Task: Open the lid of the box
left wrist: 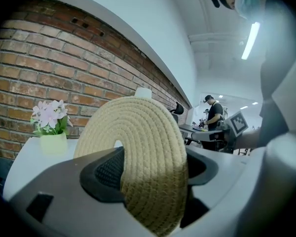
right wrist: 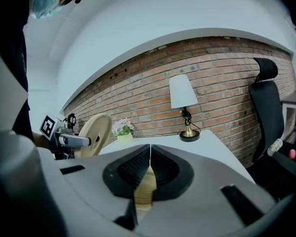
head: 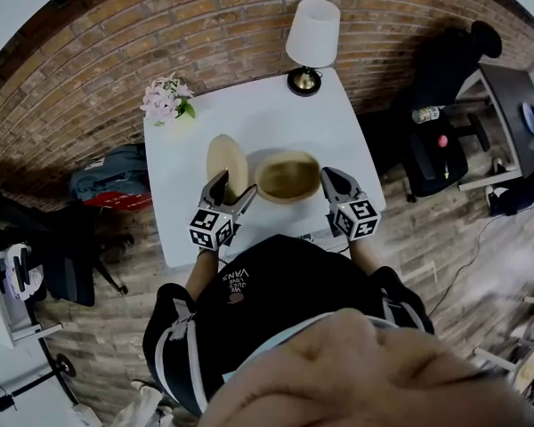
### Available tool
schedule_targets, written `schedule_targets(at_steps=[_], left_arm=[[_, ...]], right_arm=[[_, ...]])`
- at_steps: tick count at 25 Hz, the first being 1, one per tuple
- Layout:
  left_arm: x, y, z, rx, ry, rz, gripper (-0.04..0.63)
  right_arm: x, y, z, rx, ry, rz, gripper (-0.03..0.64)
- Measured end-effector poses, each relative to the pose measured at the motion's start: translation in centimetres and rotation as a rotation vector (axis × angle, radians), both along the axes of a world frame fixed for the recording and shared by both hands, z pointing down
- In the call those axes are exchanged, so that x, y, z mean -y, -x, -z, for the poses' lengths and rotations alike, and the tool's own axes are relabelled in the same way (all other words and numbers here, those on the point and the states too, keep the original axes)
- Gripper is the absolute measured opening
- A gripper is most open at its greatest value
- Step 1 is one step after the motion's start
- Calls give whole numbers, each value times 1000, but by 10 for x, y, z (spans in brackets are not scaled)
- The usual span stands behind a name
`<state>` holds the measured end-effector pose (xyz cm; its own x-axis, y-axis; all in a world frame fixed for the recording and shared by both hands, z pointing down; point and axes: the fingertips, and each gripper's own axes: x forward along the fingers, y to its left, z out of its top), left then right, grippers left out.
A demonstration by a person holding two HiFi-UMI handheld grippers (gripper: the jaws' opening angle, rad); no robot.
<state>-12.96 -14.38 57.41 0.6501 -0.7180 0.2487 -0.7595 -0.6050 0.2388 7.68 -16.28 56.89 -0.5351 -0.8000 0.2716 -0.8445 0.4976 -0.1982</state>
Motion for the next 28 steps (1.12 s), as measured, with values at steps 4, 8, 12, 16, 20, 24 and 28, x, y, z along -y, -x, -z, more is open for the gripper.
schedule_targets(at_steps=[4,8,12,16,20,24,28], left_arm=[[-9,6,-2,0,-14,5,344],[-18,10,-5,-8,-11,3,344],[-24,13,-6,-11,-14,-4,344],[-29,15,-5,-6,-19,-19,344],[-34,16,-4,-7,-24,-33,344],[-39,18,-4,-6,-27,-45,344],[-44,19,-3,-5,-28,-55,344]], right_arm=[[-6,12,4,44,-1,15,3],[-13,21,7,73,3,24,3],[-18,27,10,84,0,25,3],[-24,29,8,72,-1,20,3],[-29,29,7,81,7,-1,3],[-33,30,10,89,1,-22,3],[-38,29,10,87,1,-36,3]])
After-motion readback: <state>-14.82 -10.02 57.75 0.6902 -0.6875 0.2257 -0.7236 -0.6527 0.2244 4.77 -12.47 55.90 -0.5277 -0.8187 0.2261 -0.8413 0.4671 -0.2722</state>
